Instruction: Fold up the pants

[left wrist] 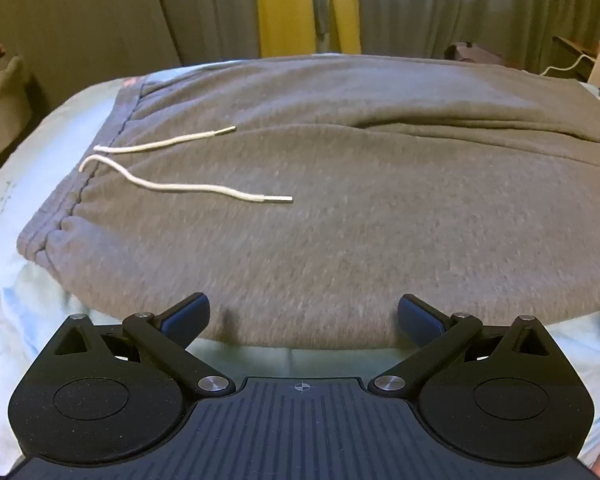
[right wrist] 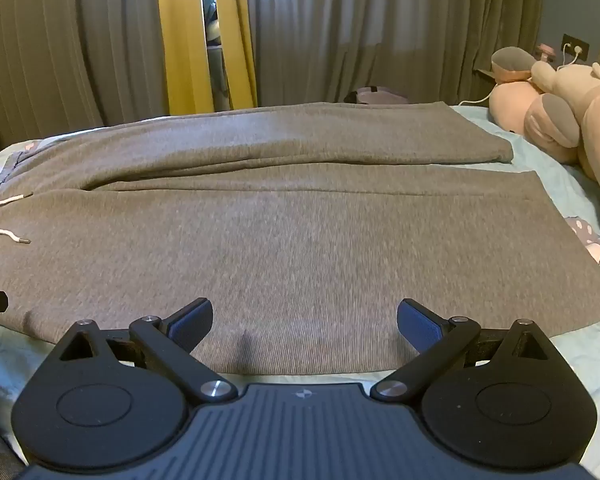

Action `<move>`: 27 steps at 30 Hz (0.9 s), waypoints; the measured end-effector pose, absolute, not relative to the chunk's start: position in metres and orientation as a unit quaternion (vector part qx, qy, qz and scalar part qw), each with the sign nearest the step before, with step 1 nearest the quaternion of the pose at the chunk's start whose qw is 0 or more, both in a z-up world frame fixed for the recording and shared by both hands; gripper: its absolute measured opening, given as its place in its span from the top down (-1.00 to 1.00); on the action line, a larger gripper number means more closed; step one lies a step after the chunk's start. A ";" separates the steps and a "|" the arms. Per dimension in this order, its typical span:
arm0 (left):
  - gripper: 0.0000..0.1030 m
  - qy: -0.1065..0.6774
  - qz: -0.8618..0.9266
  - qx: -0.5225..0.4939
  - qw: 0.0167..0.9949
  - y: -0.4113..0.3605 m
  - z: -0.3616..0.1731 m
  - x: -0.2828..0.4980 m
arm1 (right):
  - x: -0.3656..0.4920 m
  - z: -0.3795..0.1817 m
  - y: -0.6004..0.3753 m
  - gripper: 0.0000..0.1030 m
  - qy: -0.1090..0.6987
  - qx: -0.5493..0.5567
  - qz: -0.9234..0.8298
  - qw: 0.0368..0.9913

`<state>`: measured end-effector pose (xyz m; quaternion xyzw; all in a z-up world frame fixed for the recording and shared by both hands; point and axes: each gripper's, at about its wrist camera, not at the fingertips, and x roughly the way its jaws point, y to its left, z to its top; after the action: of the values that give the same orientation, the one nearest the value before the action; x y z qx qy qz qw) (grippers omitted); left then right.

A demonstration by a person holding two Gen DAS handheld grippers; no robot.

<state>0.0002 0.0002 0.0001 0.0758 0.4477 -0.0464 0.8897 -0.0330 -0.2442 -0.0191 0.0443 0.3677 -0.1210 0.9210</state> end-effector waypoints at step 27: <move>-1.00 0.455 -0.043 0.076 0.886 0.001 -0.008 0.000 | -0.032 -0.021 -0.244 -0.92 0.376 0.044 -0.120 0.918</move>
<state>0.0000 0.0010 -0.0085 0.0759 0.4549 -0.0427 0.8863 -0.0324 -0.2445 -0.0214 0.0439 0.3763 -0.1200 0.9177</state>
